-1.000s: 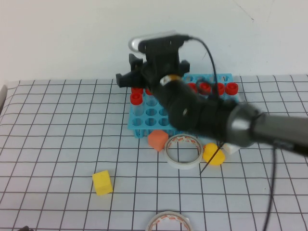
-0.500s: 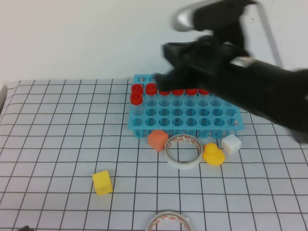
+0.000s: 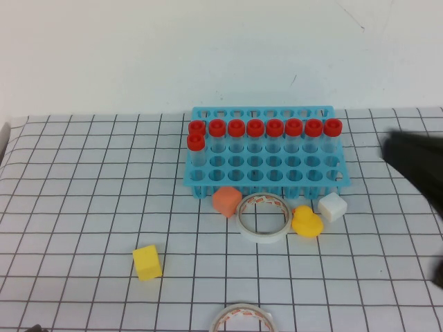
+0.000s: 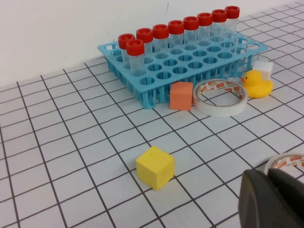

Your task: Place the test tubes

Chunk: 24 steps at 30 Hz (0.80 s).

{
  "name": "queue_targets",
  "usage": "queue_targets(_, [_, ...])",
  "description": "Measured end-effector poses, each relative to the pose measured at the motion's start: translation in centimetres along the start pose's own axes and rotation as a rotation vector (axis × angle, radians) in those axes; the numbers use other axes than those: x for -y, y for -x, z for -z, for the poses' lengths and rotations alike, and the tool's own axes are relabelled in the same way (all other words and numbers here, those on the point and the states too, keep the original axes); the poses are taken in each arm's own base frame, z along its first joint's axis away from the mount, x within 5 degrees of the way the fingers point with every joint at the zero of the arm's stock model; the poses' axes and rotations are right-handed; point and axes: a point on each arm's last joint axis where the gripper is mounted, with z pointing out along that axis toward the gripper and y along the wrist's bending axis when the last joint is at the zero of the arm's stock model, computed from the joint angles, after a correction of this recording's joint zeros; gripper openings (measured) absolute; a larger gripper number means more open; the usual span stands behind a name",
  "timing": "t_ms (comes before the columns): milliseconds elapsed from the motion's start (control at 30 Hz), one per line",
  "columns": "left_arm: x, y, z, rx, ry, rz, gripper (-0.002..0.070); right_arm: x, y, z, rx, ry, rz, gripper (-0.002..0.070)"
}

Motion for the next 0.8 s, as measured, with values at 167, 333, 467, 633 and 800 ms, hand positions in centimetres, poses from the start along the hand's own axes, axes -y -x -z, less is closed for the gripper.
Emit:
queue_targets(167, [0.0, 0.0, 0.0, 0.000, 0.000, 0.000, -0.0001, -0.2, -2.8, 3.9, 0.031, -0.032, 0.079, -0.0001])
queue_targets(333, [0.0, 0.0, 0.0, 0.000, 0.000, 0.000, -0.0001, -0.7, -5.6, 6.6, 0.047, -0.041, 0.137, -0.0001])
queue_targets(467, [0.0, 0.0, 0.0, 0.000, 0.000, 0.000, -0.0001, -1.0, -7.3, 8.1, 0.067, -0.048, 0.168, -0.0001])
queue_targets(633, [0.0, 0.0, 0.0, 0.000, 0.000, 0.000, -0.0001, -1.4, -9.6, 9.3, 0.072, -0.046, 0.145, -0.0001])
queue_targets(800, [0.0, 0.0, 0.0, 0.000, 0.000, 0.000, -0.0001, -1.6, -11.7, 9.4, 0.027, -0.059, 0.091, -0.0001])
